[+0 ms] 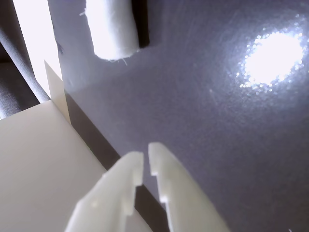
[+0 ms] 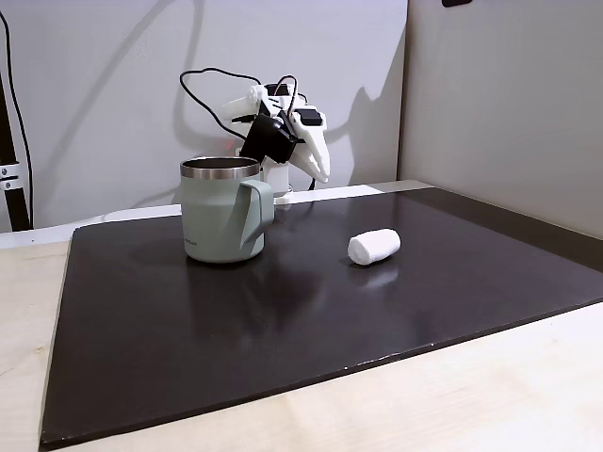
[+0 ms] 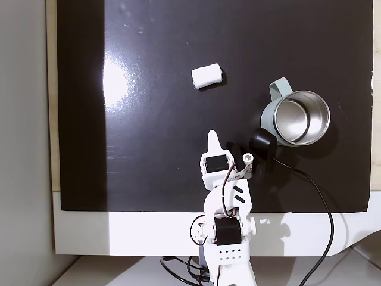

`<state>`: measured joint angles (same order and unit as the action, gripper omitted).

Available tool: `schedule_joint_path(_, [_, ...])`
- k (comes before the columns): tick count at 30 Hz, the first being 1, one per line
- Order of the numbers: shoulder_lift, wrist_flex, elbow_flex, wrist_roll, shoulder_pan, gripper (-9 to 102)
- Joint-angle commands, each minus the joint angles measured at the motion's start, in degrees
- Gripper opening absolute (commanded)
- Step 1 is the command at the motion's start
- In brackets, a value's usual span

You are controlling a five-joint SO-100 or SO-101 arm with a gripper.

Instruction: Grasp a gauze and put it in the cup.

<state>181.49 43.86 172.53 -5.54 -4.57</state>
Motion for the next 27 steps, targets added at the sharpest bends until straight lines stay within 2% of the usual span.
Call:
schedule_joint_path(1, [0.53, -1.23, -0.44, 5.63, 3.96, 0])
schedule_joint_path(21, [0.53, -1.32, -0.53, 5.36, 4.13, 0])
schedule_joint_path(27, [0.53, 2.64, -6.33, 4.31, 4.66, 0])
